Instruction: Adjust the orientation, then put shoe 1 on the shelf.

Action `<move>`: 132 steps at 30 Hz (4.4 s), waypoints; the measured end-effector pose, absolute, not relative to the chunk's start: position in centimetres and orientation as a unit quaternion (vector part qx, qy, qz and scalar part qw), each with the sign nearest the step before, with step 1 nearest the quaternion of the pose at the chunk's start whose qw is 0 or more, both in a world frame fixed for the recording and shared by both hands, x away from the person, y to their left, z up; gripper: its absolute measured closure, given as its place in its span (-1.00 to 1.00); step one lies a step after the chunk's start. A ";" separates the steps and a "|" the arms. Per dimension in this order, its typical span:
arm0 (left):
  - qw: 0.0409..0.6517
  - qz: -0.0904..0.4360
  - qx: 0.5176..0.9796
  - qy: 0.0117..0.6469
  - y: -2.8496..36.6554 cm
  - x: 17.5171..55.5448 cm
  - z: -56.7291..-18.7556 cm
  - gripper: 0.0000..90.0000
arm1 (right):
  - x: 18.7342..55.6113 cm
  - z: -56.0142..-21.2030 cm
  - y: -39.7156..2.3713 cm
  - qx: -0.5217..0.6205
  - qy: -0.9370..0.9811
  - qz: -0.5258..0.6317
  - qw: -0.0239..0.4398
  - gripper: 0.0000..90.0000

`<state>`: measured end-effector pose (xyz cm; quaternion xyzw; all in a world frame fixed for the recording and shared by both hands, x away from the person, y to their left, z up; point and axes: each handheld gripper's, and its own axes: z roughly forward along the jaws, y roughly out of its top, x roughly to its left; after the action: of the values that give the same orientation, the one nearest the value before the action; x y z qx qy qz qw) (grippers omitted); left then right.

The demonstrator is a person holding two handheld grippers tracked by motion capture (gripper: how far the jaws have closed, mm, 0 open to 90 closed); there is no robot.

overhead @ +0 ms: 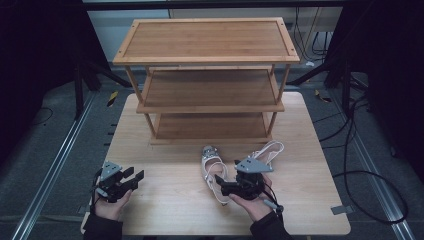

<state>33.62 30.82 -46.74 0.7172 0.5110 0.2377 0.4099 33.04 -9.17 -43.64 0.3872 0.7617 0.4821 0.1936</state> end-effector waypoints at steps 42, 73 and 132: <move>0.406 0.235 0.719 0.513 31.0 33.9 -47.0 0.16 | 32.5 -49.1 -5.4 0.435 0.787 0.406 0.162 -0.36; 0.408 0.240 0.713 0.517 31.8 33.9 -46.9 0.16 | 33.2 -49.4 -1.2 0.354 0.808 0.452 0.133 -0.23; 0.409 0.250 0.706 0.522 32.6 34.1 -46.9 0.09 | 35.9 -44.5 0.5 0.392 0.725 0.525 0.212 -0.13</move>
<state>34.06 32.56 -46.87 0.7058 0.5217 0.2503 0.4086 35.88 0.47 -44.48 0.3917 0.7249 0.5254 0.2121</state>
